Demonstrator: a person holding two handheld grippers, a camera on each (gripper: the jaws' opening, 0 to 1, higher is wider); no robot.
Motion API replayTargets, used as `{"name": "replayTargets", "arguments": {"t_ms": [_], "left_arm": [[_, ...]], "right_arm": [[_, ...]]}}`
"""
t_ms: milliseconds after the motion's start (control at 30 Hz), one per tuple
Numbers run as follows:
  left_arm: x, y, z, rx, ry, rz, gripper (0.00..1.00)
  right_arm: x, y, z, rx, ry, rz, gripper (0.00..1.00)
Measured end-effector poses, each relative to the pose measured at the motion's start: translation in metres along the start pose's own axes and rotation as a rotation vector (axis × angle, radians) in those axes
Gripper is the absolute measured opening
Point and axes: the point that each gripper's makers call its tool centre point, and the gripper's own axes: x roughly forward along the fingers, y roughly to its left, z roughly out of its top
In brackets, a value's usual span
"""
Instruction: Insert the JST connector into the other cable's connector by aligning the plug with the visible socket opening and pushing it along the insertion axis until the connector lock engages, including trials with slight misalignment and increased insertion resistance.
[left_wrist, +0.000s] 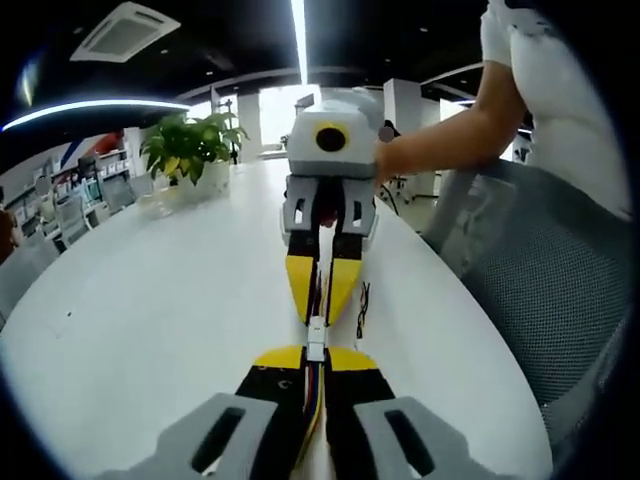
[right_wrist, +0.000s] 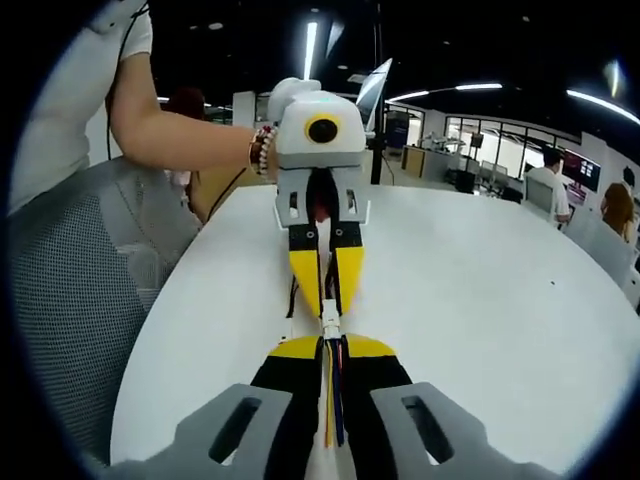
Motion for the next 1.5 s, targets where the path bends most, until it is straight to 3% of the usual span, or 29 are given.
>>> {"name": "replayTargets", "arguments": {"t_ms": [833, 1267, 1500], "left_arm": [[0.002, 0.013, 0.002, -0.029, -0.037, 0.053, 0.00], [0.007, 0.023, -0.009, -0.015, 0.027, 0.115, 0.00], [0.013, 0.026, -0.022, -0.052, 0.055, 0.135, 0.00]], "right_arm": [[-0.002, -0.011, 0.000, 0.018, -0.021, -0.057, 0.04], [0.008, -0.023, -0.010, -0.019, 0.012, -0.142, 0.05], [0.015, -0.025, -0.022, 0.023, 0.011, -0.166, 0.05]]}}
